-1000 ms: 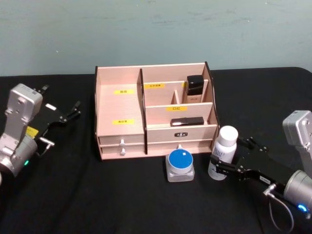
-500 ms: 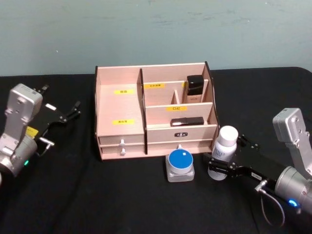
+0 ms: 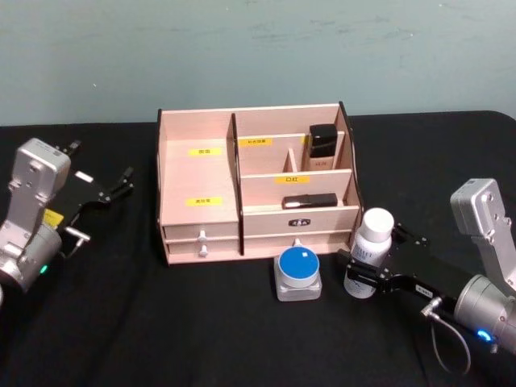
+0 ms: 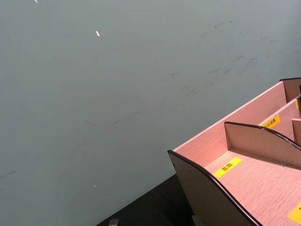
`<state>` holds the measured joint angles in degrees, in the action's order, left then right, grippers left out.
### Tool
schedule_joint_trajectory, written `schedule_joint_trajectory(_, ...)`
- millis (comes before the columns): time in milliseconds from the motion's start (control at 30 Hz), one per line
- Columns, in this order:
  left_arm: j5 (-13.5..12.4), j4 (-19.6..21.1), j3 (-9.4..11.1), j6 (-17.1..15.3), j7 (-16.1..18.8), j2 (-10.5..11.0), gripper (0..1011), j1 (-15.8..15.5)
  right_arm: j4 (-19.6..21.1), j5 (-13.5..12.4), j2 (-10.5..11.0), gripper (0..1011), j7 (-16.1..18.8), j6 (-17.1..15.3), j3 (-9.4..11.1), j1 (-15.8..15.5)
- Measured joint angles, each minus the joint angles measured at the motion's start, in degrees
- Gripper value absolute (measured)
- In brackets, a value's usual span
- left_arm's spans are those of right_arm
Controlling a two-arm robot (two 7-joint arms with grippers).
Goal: Pick up the facial cleanser and watermelon frost from the table and place them into the tiered storage box.
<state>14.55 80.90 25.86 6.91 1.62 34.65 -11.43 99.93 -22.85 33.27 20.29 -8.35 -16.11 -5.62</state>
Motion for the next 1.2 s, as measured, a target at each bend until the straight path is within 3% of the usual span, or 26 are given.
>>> schedule_joint_trajectory(167,0.00,0.00,0.00,0.00,0.00,0.00,1009,0.00,0.06,-0.09,0.05,786,-0.04,0.00,0.02,-0.04)
schedule_joint_trajectory(333,0.00,0.00,0.00,0.00,0.00,0.00,1010,0.00,0.10,-0.14,0.08,606,-0.07,0.00,0.06,-0.08)
schedule_joint_trajectory(900,0.00,0.00,0.00,0.00,0.00,0.00,1009,0.00,0.19,-0.24,0.11,602,-0.10,0.00,0.12,-0.18)
schedule_joint_trajectory(1200,0.00,0.00,0.00,0.00,0.00,0.00,1010,0.00,0.20,-0.46,-0.28,602,0.29,0.53,1.67,-0.99)
